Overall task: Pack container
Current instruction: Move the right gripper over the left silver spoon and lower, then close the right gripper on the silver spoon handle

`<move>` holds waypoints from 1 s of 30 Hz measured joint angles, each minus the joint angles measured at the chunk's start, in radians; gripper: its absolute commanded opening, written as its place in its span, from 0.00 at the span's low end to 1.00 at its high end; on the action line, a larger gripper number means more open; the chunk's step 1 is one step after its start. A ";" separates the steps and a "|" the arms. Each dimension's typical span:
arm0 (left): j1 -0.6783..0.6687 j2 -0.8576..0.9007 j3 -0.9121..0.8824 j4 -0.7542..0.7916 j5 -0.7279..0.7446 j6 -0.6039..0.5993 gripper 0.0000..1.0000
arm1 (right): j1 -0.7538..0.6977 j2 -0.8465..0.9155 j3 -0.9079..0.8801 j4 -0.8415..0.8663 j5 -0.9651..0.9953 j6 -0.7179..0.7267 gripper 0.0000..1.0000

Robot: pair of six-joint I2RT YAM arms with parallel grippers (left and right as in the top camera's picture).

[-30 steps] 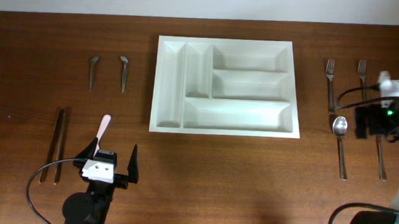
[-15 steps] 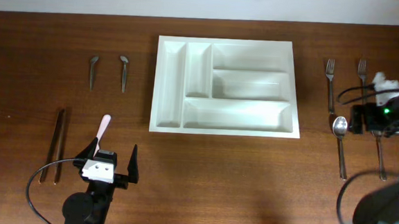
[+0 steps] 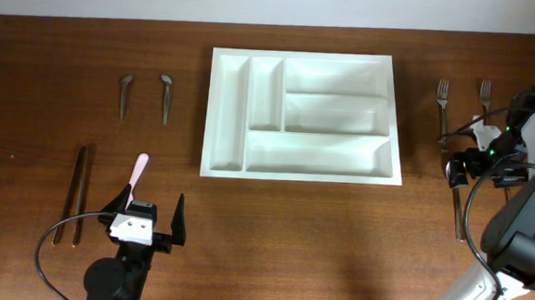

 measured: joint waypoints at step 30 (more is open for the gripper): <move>0.000 0.000 0.000 0.000 0.000 0.000 0.99 | 0.000 0.006 -0.230 0.261 0.024 0.053 0.99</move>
